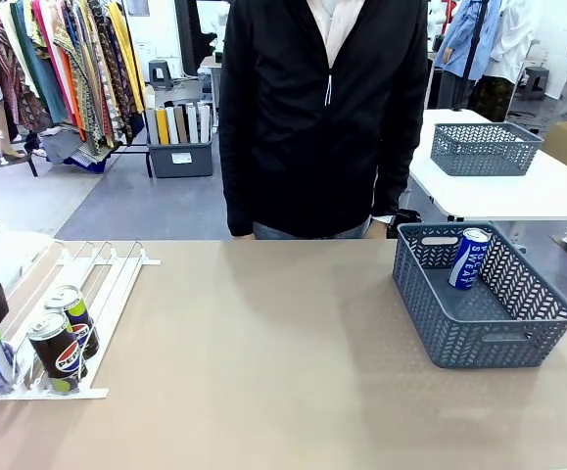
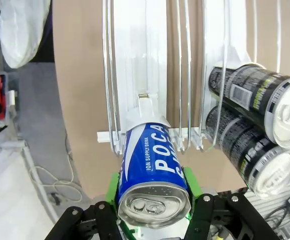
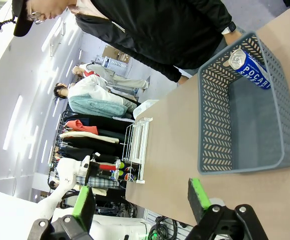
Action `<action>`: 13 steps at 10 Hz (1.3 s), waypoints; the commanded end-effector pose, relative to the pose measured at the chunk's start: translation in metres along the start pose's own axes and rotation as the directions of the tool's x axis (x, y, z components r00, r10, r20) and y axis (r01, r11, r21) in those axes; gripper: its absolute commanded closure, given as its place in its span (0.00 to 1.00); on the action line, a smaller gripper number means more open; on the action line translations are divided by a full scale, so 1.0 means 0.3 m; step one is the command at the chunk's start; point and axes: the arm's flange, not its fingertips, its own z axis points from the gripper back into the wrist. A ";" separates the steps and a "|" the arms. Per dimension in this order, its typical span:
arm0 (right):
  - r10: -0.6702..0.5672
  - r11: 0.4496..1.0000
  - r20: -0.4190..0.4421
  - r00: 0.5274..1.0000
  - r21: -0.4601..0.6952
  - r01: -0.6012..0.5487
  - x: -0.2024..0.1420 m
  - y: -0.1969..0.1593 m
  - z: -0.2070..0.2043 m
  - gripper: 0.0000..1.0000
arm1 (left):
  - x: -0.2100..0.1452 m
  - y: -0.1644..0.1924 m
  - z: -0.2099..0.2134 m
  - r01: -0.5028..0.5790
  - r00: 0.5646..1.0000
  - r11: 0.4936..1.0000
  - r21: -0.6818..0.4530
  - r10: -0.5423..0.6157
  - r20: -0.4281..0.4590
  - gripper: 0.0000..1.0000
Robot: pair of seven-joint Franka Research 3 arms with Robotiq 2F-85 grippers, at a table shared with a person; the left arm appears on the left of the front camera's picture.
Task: Retrieve and store the cans from the dispenser.
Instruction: Pick up the last remaining can from one row of the Automatic Can Dispenser and place it in the middle of the table.
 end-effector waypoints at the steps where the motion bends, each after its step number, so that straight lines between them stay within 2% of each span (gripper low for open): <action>1: 0.025 0.999 0.018 1.000 0.019 -0.026 0.010 0.004 -0.003 0.00 | -0.078 -0.011 0.169 0.001 0.995 1.000 0.020 -0.003 0.096 1.00; 3: 0.025 0.999 0.018 1.000 0.019 -0.026 0.010 0.004 -0.003 0.00 | -0.176 0.005 0.421 0.003 0.991 1.000 -0.016 0.000 0.131 1.00; 5: 0.025 0.999 0.018 1.000 0.019 -0.026 0.010 0.004 -0.003 0.00 | -0.278 0.019 0.603 0.021 0.970 0.999 -0.041 -0.011 0.244 1.00; 6: 0.025 0.999 0.018 1.000 0.019 -0.026 0.010 0.004 -0.003 0.00 | -0.300 0.027 0.630 0.032 0.961 0.997 -0.066 -0.012 0.277 1.00; 7: 0.025 0.999 0.018 1.000 0.019 -0.026 0.010 0.004 -0.003 0.00 | -0.296 0.048 0.622 -0.005 0.957 0.994 -0.105 0.035 0.286 1.00; 8: 0.025 0.999 0.018 1.000 0.019 -0.026 0.010 0.004 -0.003 0.00 | -0.320 0.013 0.645 0.005 0.970 1.000 -0.030 0.003 0.244 1.00; 11: 0.025 0.999 0.018 1.000 0.019 -0.026 0.010 0.004 -0.003 0.00 | -0.320 0.013 0.645 0.005 0.970 1.000 -0.030 0.003 0.244 1.00; 12: 0.025 0.999 0.018 1.000 0.019 -0.026 0.010 0.004 -0.003 0.00 | -0.322 0.019 0.640 0.002 0.970 0.999 -0.046 0.009 0.244 1.00; 13: 0.025 0.999 0.018 1.000 0.019 -0.026 0.010 0.004 -0.003 0.00 | -0.314 -0.013 0.625 -0.043 0.962 0.993 -0.107 0.070 0.262 1.00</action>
